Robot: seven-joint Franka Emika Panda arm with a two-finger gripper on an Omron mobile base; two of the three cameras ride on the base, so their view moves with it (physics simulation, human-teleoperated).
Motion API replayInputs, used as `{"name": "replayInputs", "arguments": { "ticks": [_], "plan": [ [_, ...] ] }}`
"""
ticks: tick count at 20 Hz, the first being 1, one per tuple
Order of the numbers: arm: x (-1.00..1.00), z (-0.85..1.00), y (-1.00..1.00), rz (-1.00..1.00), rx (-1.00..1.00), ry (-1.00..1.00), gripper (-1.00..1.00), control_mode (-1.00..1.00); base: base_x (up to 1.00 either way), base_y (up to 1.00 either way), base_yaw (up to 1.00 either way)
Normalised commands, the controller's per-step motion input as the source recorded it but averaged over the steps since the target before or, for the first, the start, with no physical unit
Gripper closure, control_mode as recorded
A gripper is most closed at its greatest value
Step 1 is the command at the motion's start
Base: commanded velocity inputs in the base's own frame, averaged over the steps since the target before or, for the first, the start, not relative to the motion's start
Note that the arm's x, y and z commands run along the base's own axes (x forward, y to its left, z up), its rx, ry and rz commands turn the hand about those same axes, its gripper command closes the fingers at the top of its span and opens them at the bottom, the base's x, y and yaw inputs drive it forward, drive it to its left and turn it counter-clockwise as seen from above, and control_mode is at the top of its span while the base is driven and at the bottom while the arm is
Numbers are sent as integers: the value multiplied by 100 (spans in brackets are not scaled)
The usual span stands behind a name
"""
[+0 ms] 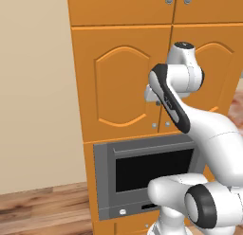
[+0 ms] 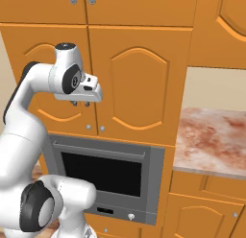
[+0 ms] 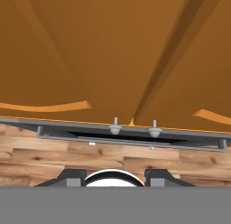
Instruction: Open the cabinet. Pick the sponge and place it next to the sink. Then close the cabinet.
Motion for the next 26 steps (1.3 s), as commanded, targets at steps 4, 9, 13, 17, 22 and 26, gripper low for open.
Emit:
{"name": "replayInputs", "arguments": {
  "ticks": [4, 9, 13, 17, 22, 26],
  "plan": [
    [0, -2, -8, 0, 0, 0, -100, -100, 0, 0, 0],
    [-1, -9, -26, 0, 0, -1, -100, -100, 0, 0, 0],
    [0, -10, -26, 0, 0, 0, -100, -100, 0, 0, 0],
    [0, -11, -21, 0, 0, 0, -100, -100, 0, 0, 0],
    [0, -23, -16, 0, 0, 0, -100, -100, 0, 0, 0],
    [0, -33, -11, -1, 0, 0, -100, -100, 0, 0, 0]
  ]
}}
